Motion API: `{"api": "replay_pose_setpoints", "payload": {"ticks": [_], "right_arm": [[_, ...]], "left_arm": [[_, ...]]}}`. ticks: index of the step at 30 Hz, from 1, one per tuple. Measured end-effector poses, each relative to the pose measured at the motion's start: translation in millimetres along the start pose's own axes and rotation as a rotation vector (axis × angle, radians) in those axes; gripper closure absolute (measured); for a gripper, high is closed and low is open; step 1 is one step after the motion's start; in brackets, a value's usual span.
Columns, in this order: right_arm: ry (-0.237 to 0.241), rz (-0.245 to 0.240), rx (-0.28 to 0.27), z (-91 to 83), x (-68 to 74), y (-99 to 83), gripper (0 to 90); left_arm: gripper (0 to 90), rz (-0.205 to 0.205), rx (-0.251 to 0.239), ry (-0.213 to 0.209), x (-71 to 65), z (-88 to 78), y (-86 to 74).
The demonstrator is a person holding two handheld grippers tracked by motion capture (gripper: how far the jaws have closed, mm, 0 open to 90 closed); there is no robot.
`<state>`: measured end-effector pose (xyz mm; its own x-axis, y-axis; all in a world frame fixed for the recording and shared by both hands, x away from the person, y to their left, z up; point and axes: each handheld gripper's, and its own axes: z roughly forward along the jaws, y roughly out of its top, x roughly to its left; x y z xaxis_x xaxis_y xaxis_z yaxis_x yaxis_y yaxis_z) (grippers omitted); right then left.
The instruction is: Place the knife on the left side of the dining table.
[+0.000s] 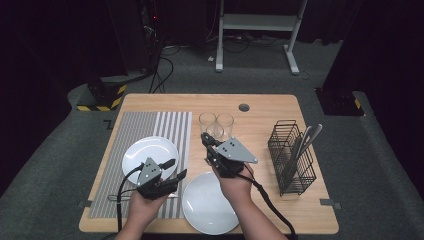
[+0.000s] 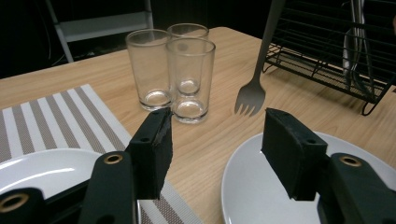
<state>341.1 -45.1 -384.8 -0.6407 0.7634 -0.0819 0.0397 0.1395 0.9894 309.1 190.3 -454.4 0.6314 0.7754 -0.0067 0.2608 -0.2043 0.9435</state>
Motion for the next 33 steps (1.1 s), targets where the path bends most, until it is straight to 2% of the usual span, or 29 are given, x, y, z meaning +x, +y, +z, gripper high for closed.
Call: {"api": "replay_pose_setpoints", "payload": {"ticks": [5, 11, 21, 33], "right_arm": [[0.018, 0.024, 0.008, 1.1, 3.6, -5.8, 86.2], [0.030, 0.026, 0.013, 0.7, 7.0, -8.8, 86.2], [0.049, 0.042, 0.013, 0.8, 9.0, -8.3, 86.2], [0.067, 0.038, 0.032, 5.5, 12.4, -10.2, 86.2]], "left_arm": [[43.0, 0.006, -0.007, -0.011, -4.7, 3.0, 4.6], [43.0, 0.009, -0.015, -0.021, -9.5, 5.6, 8.9], [43.3, 0.005, -0.026, -0.038, -11.2, 13.9, 18.2], [45.1, -0.011, -0.037, -0.062, -11.2, 25.0, 27.2]]}}
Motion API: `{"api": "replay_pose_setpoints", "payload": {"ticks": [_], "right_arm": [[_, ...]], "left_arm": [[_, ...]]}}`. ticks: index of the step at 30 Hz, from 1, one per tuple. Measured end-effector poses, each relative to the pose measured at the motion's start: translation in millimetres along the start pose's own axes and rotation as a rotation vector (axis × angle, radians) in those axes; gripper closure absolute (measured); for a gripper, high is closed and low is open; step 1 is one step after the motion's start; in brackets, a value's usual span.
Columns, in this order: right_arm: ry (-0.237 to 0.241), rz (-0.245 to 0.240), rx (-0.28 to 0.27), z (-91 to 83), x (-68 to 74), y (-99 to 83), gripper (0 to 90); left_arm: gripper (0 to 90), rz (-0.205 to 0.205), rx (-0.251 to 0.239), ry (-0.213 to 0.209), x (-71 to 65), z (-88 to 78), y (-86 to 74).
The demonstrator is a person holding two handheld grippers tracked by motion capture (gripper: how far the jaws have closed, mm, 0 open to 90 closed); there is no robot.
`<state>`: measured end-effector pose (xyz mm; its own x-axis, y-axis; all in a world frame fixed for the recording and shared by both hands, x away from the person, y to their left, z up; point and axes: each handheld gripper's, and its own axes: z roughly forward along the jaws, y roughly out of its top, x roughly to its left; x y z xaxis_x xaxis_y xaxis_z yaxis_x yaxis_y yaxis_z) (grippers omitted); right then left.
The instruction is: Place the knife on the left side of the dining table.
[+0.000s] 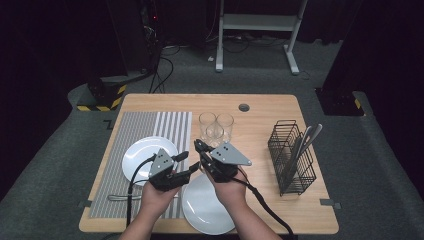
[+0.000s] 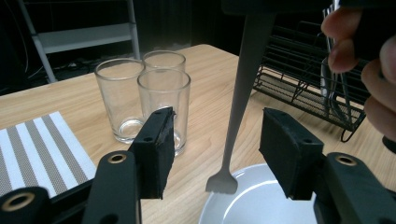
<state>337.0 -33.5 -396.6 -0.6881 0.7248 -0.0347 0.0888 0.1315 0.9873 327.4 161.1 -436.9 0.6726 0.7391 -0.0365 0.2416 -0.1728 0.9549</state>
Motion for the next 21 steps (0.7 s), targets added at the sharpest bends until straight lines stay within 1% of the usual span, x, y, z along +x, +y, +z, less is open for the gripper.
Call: {"api": "replay_pose_setpoints", "payload": {"ticks": [3, 6, 10, 12, 15, 17, 21], "right_arm": [[0.006, 0.003, 0.004, 1.4, 1.3, -0.1, 86.2], [0.010, 0.001, 0.008, 3.1, 2.5, -0.8, 86.1], [0.017, -0.001, 0.019, 5.9, 4.3, -3.2, 86.1], [0.022, 0.001, 0.023, 6.9, 6.0, -4.1, 86.1], [0.028, 0.001, 0.027, 7.9, 6.7, -4.9, 86.1], [0.030, 0.004, 0.030, 8.5, 7.1, -5.2, 86.1], [0.034, 0.005, 0.032, 9.0, 7.0, -4.6, 86.1]], "left_arm": [[46.2, -0.008, -0.010, -0.009, -0.6, 2.2, 2.3], [47.6, -0.006, -0.006, -0.002, -0.8, 4.4, 3.3], [51.5, -0.007, -0.011, -0.003, -0.4, 6.8, 3.9], [54.3, -0.004, -0.009, -0.004, -0.5, 7.8, 4.2], [60.4, -0.007, -0.020, -0.013, -1.0, 8.3, 4.7], [62.8, -0.014, -0.025, -0.016, -1.1, 8.5, 5.2], [66.5, -0.008, -0.036, -0.014, -2.3, 8.9, 6.3]]}}
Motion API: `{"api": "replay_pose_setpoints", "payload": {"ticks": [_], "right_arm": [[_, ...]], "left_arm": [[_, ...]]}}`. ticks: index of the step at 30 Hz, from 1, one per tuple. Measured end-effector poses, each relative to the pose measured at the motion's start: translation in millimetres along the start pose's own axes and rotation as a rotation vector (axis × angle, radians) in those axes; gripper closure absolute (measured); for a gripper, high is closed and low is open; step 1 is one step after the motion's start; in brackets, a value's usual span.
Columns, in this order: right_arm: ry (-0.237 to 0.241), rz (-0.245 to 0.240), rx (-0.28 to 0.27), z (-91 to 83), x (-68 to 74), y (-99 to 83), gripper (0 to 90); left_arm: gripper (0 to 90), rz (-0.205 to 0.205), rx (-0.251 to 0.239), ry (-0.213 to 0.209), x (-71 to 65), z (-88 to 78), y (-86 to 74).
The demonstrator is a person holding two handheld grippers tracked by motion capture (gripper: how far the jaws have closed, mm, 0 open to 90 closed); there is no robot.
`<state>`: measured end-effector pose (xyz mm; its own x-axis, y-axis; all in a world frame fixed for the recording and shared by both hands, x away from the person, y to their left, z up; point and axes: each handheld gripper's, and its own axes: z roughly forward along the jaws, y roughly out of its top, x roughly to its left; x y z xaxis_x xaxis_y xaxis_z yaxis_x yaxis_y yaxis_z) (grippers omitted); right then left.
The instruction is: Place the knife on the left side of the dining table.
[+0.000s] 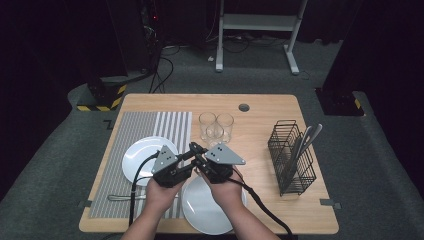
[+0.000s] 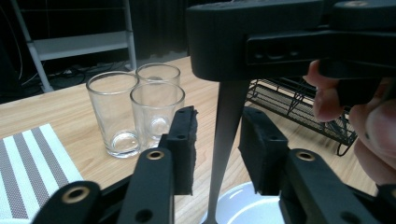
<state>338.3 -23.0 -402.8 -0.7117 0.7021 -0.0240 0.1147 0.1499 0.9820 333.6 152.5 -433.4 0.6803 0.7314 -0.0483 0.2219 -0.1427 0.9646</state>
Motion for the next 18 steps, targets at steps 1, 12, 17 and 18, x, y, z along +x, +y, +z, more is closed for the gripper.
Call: {"api": "replay_pose_setpoints", "payload": {"ticks": [1, 12, 17, 18], "right_arm": [[0.000, 0.003, 0.001, 0.1, 0.0, 0.2, 86.1], [0.013, 0.004, 0.009, 2.7, 1.6, -2.4, 86.1], [0.011, 0.006, 0.009, 3.2, 0.7, -2.7, 86.0], [0.011, 0.007, 0.009, 3.3, 0.6, -2.9, 85.9]], "left_arm": [[67.2, 0.004, -0.001, 0.002, -0.5, 0.2, 0.4], [76.1, 0.019, -0.014, 0.009, -1.4, -1.9, 1.3], [78.7, 0.039, -0.014, 0.020, -2.8, -1.2, 1.5], [78.7, 0.041, -0.014, 0.020, -2.9, -0.9, 1.6]]}}
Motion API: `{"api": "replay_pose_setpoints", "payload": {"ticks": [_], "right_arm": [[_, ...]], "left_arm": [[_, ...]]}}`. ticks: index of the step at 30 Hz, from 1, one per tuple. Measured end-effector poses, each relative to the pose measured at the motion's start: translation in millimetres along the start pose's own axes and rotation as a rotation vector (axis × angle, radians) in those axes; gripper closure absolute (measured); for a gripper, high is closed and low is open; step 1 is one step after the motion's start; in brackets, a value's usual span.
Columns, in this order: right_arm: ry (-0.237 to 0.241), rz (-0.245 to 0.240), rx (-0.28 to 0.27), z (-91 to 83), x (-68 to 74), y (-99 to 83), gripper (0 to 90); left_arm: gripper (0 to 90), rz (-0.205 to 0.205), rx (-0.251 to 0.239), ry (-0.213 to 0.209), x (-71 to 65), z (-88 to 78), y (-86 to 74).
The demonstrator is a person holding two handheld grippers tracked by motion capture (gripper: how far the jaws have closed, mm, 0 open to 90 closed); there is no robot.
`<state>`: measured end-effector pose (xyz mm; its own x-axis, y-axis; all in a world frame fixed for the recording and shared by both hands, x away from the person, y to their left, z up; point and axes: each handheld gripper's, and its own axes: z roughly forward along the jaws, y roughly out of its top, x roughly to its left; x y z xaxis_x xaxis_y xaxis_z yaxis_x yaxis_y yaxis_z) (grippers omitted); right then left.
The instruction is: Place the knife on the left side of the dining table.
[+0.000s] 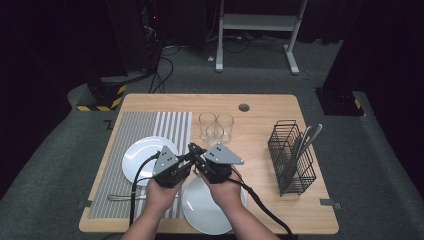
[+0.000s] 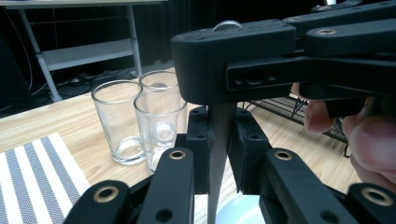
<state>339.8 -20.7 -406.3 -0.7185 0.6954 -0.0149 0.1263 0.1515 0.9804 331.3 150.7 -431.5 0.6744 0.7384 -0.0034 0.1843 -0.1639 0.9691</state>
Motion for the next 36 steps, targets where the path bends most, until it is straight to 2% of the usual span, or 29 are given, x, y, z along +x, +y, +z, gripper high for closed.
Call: {"api": "replay_pose_setpoints", "payload": {"ticks": [7, 12, 19, 23, 28, 33, 36], "right_arm": [[0.002, -0.002, -0.002, -1.1, -1.7, 1.6, 84.9], [0.008, 0.018, -0.015, -5.0, -5.7, 5.5, 74.0], [-0.005, 0.016, -0.043, -19.2, -11.7, 13.9, 68.2], [-0.013, 0.007, -0.045, -26.9, -15.9, 15.1, 65.9], [-0.042, -0.017, -0.025, -34.3, -24.8, 6.1, 64.2], [-0.067, -0.016, 0.003, -40.6, -36.0, -6.9, 64.3], [-0.081, -0.013, 0.024, -43.5, -43.8, -16.7, 64.4]], "left_arm": [[79.2, 0.022, 0.002, 0.011, -1.4, 0.5, 2.4], [79.2, 0.020, 0.014, 0.021, -1.2, 4.1, 3.2], [79.2, 0.014, 0.019, 0.047, 3.0, 6.0, 4.2], [79.3, 0.004, 0.024, 0.069, 9.9, 6.0, 3.9], [79.3, -0.013, 0.021, 0.089, 17.0, 5.3, 4.5], [79.3, -0.031, 0.019, 0.111, 25.5, 3.0, 5.3], [79.2, -0.046, 0.017, 0.109, 31.1, 1.3, 6.7]]}}
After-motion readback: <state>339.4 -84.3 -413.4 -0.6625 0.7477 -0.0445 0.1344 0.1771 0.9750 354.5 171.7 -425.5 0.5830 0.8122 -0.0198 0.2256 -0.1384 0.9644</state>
